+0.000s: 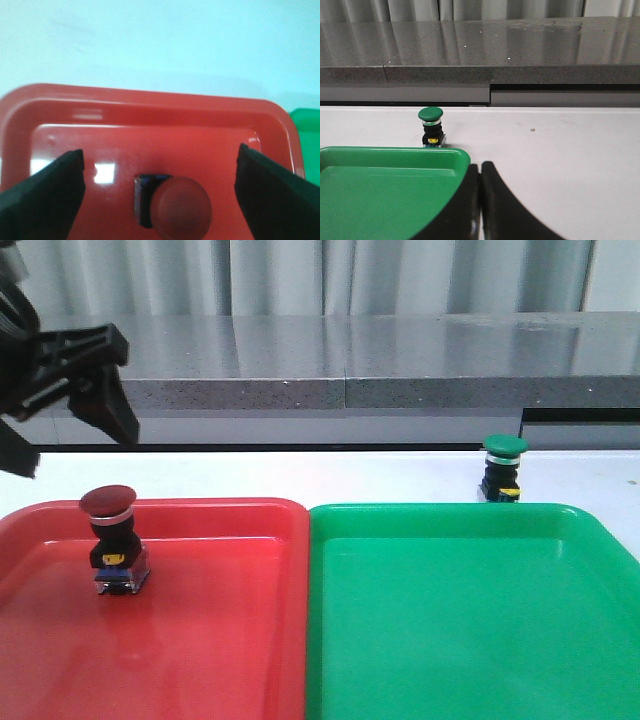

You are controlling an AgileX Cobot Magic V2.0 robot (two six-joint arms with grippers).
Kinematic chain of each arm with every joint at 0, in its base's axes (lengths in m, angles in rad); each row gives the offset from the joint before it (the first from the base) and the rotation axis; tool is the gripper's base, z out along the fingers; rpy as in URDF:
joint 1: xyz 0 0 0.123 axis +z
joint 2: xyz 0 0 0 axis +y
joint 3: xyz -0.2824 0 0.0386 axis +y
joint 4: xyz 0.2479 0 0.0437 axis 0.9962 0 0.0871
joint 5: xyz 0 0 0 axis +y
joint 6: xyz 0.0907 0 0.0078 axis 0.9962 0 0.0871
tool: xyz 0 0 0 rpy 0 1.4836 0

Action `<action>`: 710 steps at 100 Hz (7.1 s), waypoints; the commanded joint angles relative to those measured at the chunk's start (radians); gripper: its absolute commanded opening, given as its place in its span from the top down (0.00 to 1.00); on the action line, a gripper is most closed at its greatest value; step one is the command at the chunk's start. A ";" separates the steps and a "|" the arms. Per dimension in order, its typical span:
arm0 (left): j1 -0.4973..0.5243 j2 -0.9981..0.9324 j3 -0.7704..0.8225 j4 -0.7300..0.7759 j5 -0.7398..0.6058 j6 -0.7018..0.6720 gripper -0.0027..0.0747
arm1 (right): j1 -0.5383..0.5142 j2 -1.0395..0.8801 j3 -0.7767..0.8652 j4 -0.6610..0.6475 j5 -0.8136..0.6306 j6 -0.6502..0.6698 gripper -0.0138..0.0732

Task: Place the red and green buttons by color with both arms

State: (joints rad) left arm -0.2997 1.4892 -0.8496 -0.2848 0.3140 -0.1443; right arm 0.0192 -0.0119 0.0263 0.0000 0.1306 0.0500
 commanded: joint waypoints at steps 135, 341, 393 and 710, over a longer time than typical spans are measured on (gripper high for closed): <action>0.118 -1.077 0.373 0.274 -0.029 -0.008 0.44 | -0.007 -0.018 -0.013 -0.007 -0.085 -0.004 0.97; 0.185 -1.504 0.812 0.401 -0.314 -0.008 0.99 | -0.007 -0.018 -0.013 -0.007 -0.085 -0.004 0.97; 0.185 -1.525 0.892 0.401 -0.361 -0.008 0.99 | -0.007 -0.018 -0.013 -0.007 -0.085 -0.004 0.97; 0.185 -1.525 0.892 0.401 -0.377 -0.008 0.99 | -0.007 0.622 -0.760 0.044 0.577 -0.004 0.16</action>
State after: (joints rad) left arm -0.1148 -0.0049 0.0005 0.1175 0.0271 -0.1443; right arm 0.0192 0.5601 -0.6938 0.0337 0.7857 0.0500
